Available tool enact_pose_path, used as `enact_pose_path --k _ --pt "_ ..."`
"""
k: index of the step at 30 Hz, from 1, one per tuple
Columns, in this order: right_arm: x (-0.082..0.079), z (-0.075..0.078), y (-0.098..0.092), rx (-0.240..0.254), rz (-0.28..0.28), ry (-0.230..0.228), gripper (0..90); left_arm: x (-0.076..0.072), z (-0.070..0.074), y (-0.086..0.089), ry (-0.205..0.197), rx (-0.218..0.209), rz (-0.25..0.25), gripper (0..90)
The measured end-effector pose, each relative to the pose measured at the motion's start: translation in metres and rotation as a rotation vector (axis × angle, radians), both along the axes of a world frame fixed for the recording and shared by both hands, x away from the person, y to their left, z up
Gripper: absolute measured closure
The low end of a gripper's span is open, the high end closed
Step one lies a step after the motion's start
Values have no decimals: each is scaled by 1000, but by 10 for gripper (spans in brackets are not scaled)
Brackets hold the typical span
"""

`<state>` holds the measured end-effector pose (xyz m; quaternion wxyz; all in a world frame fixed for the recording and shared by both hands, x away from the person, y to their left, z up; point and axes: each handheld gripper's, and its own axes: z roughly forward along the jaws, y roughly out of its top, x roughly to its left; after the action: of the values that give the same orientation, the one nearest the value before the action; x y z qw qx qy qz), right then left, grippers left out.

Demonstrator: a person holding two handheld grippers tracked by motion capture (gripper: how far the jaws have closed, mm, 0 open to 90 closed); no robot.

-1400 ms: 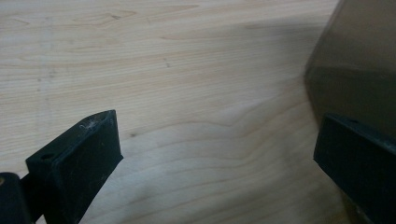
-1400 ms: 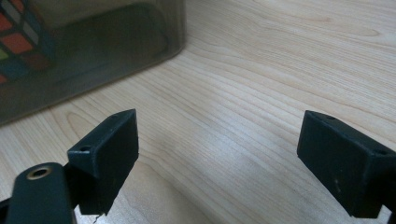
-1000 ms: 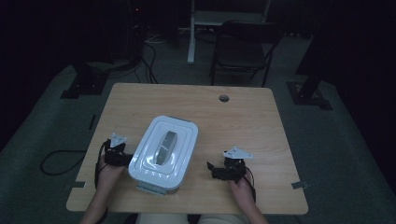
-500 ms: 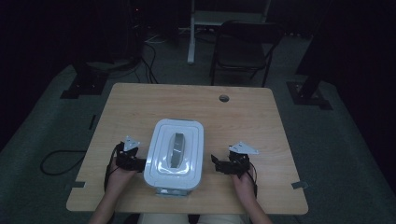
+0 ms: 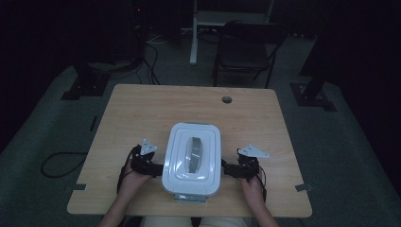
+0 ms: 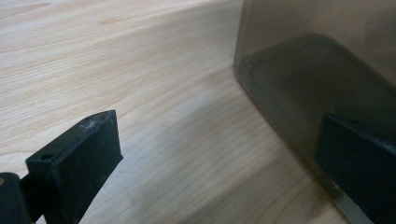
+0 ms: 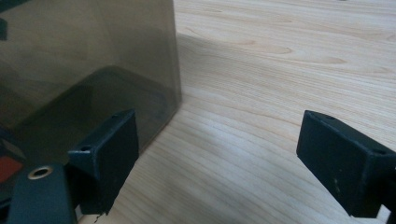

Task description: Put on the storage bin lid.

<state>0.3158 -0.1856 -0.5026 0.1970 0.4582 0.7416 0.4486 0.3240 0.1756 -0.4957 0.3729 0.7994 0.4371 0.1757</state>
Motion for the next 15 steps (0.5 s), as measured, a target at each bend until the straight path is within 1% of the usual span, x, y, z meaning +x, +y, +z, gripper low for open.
enact_pose_path --k 2,3,4,6,7,9,10,13,15 --pt "-1 0 -1 -5 2 -3 129 -2 2 -5 4 -7 -26 14" --pt "-1 0 -1 -5 2 -3 129 -2 2 -5 4 -7 -26 15" --pt "-2 1 -1 -11 4 -1 128 -4 3 -9 11 -10 -45 15" --pt "-3 1 -1 -21 15 -3 130 -6 4 -14 2 7 -57 15" --pt "-4 2 -3 -31 6 -8 129 -6 5 -16 -2 12 -67 15" --pt "-4 3 -7 -27 -4 -9 129 -5 6 -20 9 10 -80 14" --pt "-4 3 -9 -22 -7 -10 129 -5 7 -24 6 18 -93 15" --pt "-2 4 -14 -26 -25 -9 130 -4 9 -31 -5 27 -108 14" --pt "-1 4 -19 -24 -35 -6 130 -3 9 -35 -2 27 -116 15"
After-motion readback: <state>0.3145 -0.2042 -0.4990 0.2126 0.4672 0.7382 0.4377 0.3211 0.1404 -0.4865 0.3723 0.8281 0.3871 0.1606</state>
